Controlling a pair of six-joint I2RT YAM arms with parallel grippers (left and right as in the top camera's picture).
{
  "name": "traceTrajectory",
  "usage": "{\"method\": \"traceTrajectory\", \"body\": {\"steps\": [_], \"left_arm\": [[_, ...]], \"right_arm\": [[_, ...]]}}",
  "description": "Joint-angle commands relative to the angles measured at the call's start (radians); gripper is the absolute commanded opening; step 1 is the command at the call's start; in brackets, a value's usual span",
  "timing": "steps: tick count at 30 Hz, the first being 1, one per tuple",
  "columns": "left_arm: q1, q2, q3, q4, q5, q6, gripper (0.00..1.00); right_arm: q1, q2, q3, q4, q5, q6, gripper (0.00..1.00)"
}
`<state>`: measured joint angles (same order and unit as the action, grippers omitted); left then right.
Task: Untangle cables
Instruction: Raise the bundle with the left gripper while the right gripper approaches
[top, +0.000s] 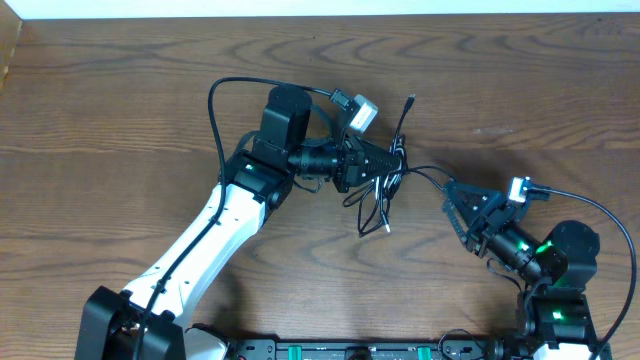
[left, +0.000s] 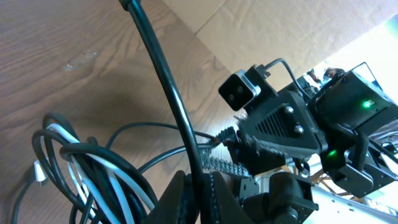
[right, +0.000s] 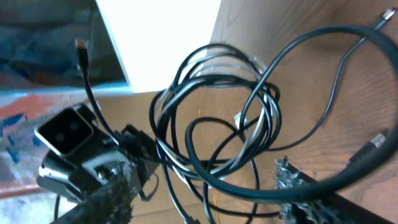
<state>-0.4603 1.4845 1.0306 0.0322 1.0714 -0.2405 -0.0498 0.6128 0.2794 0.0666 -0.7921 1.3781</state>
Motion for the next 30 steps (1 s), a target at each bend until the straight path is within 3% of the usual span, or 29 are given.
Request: {"method": "traceTrajectory", "body": {"steps": [1,8,14,19,24,26,30], "left_arm": [[-0.002,-0.016,0.008,0.002,0.026,0.034,0.08],[-0.002,-0.016,0.008,0.003,0.106,0.034,0.08],[-0.002,-0.016,0.008,0.002,0.119,0.034,0.08],[-0.007,-0.016,0.008,0.003,0.125,0.034,0.08],[-0.017,-0.016,0.008,0.009,0.117,0.034,0.08],[-0.016,-0.016,0.008,0.012,0.093,0.027,0.08],[-0.014,-0.016,0.008,0.015,-0.044,-0.113,0.07]], "right_arm": [[0.017,0.024,0.014,0.001,0.084,0.042,0.63],[0.091,0.120,0.014,0.006,0.153,0.042,0.56],[0.172,0.199,0.014,0.131,0.199,-0.027,0.17],[0.241,0.251,0.014,0.282,0.199,-0.056,0.01],[0.326,0.303,0.014,0.317,0.199,-0.145,0.04],[0.334,0.315,0.014,0.303,0.199,-0.233,0.13],[0.330,0.320,0.014,0.261,0.228,-0.437,0.45]]}}
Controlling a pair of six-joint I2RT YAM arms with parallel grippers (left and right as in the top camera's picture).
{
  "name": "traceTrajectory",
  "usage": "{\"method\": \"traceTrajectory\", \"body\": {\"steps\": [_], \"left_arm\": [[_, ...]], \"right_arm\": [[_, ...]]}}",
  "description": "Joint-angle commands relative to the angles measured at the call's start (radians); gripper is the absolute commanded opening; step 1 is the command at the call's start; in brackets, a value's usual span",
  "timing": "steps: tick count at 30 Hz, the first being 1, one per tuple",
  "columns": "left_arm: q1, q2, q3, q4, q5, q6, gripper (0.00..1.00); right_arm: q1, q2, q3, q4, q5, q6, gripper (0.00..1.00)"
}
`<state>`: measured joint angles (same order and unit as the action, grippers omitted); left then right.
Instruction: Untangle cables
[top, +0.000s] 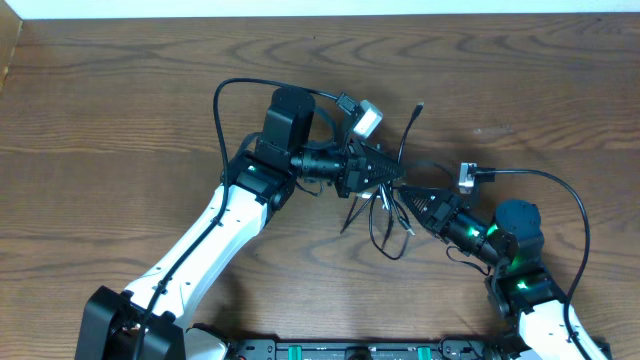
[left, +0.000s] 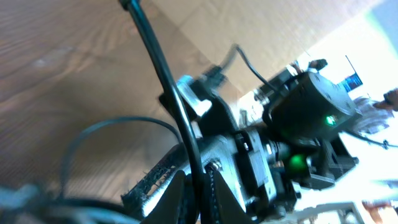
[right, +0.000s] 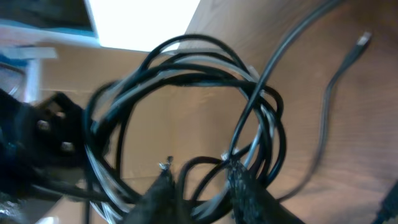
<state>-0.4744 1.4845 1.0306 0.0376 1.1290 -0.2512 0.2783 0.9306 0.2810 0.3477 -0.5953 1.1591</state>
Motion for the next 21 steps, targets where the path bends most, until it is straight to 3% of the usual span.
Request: {"method": "traceTrajectory", "body": {"steps": [1,10,14,17,21], "left_arm": [[0.000,-0.016,0.008,0.010,-0.143,-0.142,0.07],[0.000,-0.016,0.008,0.008,-0.607,-0.624,0.07],[0.000,-0.016,0.008,0.000,-0.781,-0.780,0.07],[0.000,-0.016,0.008,-0.055,-0.908,-0.996,0.07],[0.000,-0.016,0.008,-0.137,-0.948,-1.217,0.07]], "right_arm": [[0.002,0.003,0.013,-0.034,0.050,-0.255,0.51],[0.002,-0.007,0.015,-0.254,0.249,-0.436,0.82],[-0.003,-0.042,0.026,-0.326,0.261,-0.443,0.85],[-0.004,-0.090,0.042,-0.419,0.252,-0.432,0.86],[-0.004,-0.126,0.042,-0.472,0.108,-0.271,0.85]]}}
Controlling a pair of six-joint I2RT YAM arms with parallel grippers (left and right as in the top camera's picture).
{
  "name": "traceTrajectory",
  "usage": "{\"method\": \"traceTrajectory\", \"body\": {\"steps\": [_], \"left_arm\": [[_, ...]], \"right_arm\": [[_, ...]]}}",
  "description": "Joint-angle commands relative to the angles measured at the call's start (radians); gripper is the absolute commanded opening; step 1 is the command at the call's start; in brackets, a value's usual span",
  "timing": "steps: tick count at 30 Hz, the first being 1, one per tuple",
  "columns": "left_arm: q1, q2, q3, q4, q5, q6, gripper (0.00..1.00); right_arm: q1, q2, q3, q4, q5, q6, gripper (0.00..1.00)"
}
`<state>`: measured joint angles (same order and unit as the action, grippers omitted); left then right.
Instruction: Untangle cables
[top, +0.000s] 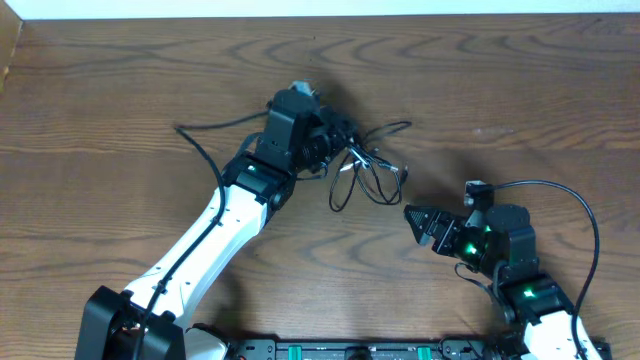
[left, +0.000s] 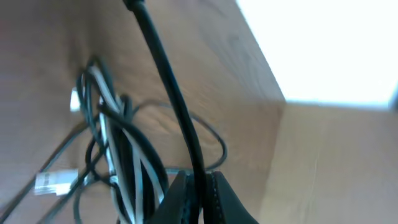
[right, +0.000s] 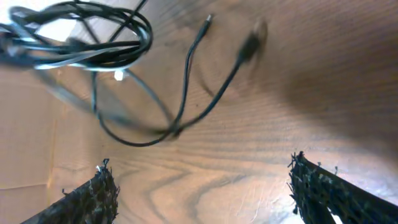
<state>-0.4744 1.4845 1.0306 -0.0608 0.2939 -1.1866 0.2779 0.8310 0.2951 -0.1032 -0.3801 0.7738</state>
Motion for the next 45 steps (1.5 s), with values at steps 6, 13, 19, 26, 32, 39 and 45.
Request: {"method": "traceTrajectory", "body": {"steps": [6,13,19,26,32,39,45], "left_arm": [[0.000,-0.016,0.008,-0.100,-0.111,-0.451,0.08],[0.000,-0.016,0.008,-0.099,-0.039,-0.588,0.07],[0.000,-0.016,0.008,-0.099,0.061,-0.630,0.07],[0.000,-0.016,0.008,-0.099,0.171,-0.630,0.07],[0.000,-0.016,0.008,-0.099,0.262,-0.656,0.08],[0.000,-0.017,0.008,-0.086,0.331,-0.678,0.07],[0.010,-0.017,0.008,0.005,0.331,-0.649,0.07]], "right_arm": [[0.010,-0.027,0.027,-0.022,-0.251,0.281,0.87],[0.095,-0.002,0.026,-0.019,-0.052,0.443,0.89],[0.181,0.080,0.026,0.053,0.180,0.569,0.90],[0.202,0.255,0.026,0.238,0.321,0.689,0.90],[0.202,0.422,0.026,0.449,0.367,0.689,0.86],[0.202,0.578,0.026,0.589,0.353,0.688,0.63],[0.201,0.594,0.026,0.589,0.304,0.576,0.03]]}}
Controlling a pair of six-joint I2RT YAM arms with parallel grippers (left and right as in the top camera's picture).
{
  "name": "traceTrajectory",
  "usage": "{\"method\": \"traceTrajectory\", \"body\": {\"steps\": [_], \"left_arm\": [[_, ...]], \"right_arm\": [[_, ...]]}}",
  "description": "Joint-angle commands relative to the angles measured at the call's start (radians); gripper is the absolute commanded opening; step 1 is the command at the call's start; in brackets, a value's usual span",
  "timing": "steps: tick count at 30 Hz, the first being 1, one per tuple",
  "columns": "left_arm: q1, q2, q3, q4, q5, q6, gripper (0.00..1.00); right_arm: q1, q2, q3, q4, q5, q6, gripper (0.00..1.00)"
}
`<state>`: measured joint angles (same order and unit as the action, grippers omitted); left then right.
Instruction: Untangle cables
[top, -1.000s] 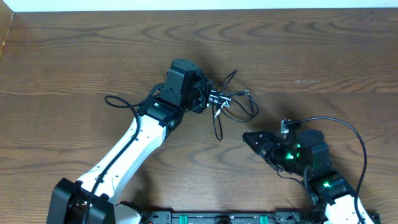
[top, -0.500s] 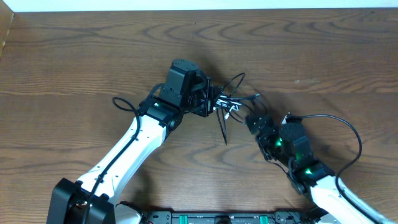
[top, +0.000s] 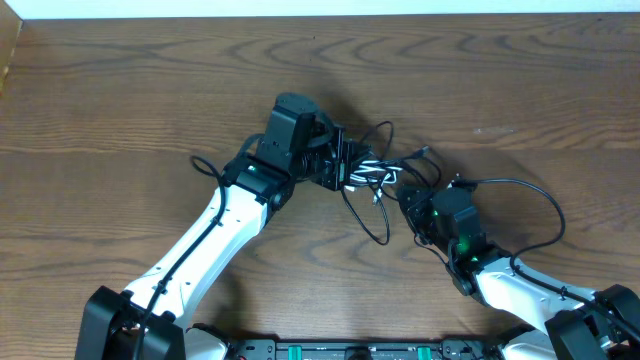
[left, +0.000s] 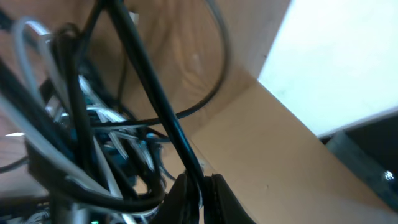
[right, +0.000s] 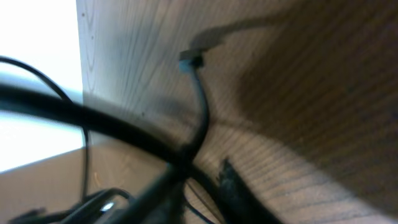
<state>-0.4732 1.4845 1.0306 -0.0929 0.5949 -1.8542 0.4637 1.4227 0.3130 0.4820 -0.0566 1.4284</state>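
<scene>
A tangle of black and white cables (top: 372, 175) hangs at mid table, with a black loop (top: 380, 232) trailing toward the front. My left gripper (top: 343, 168) is at the tangle's left side. In the left wrist view it (left: 198, 182) is shut on one black cable (left: 155, 99), the bundle (left: 74, 155) crowding beside it. My right gripper (top: 408, 197) presses against the tangle's right side. The right wrist view is blurred: its fingers (right: 231, 186) stand close together with a black cable (right: 124, 134) crossing between them, and a cable plug (right: 189, 61) lies beyond.
The brown wooden table (top: 120, 100) stretches all round. The left arm (top: 215, 235) runs from the front left to the centre. The right arm's own camera cable (top: 530, 200) loops at the right. A dark rail (top: 330, 350) runs along the front edge.
My right gripper was open and well back from the tangle at the front right; now it is at the tangle with its fingers close on a black cable. The bundle sits slightly lower and nearer.
My left gripper held one black cable throughout. At first the right gripper stood open to the right, a cable across its fingers. Then it was at the bundle, fingers close together. Then it was back and open while the bundle sat further away. Now both meet at it.
</scene>
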Motion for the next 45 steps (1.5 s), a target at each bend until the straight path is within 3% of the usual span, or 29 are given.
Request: {"method": "traceTrajectory", "body": {"steps": [1,5,9,13,14,21,27,33,39,45], "left_arm": [[0.019,-0.017,0.008,0.080,0.030,0.050,0.07],[0.077,-0.017,0.008,0.211,0.030,0.174,0.07],[0.157,-0.017,0.008,0.241,0.030,0.269,0.07],[0.227,-0.017,0.008,0.240,0.031,0.362,0.07],[0.247,-0.017,0.008,0.236,0.030,0.388,0.07],[0.266,-0.017,0.008,0.229,0.008,0.492,0.08],[0.266,-0.017,0.008,0.164,-0.091,0.500,0.08],[0.266,-0.017,0.008,0.077,-0.207,0.500,0.07],[0.298,-0.017,0.008,0.035,-0.261,0.512,0.07],[0.356,-0.017,0.008,-0.033,-0.275,0.524,0.07]], "right_arm": [[0.014,0.001,0.008,0.004,-0.036,-0.127,0.01],[0.006,-0.029,0.008,-0.021,-0.090,-0.246,0.01],[-0.018,-0.113,0.008,-0.120,-0.115,-0.328,0.01],[-0.063,-0.246,0.008,-0.314,-0.097,-0.452,0.01],[-0.096,-0.320,0.008,-0.430,-0.077,-0.516,0.01],[-0.240,-0.574,0.008,-0.816,0.102,-0.672,0.01],[-0.349,-0.753,0.008,-0.938,0.157,-0.721,0.01],[-0.415,-0.803,0.008,-0.984,0.203,-0.734,0.01],[-0.487,-0.803,0.008,-1.120,0.337,-0.572,0.01],[-0.533,-0.803,0.009,-1.123,0.308,-0.569,0.01]]}}
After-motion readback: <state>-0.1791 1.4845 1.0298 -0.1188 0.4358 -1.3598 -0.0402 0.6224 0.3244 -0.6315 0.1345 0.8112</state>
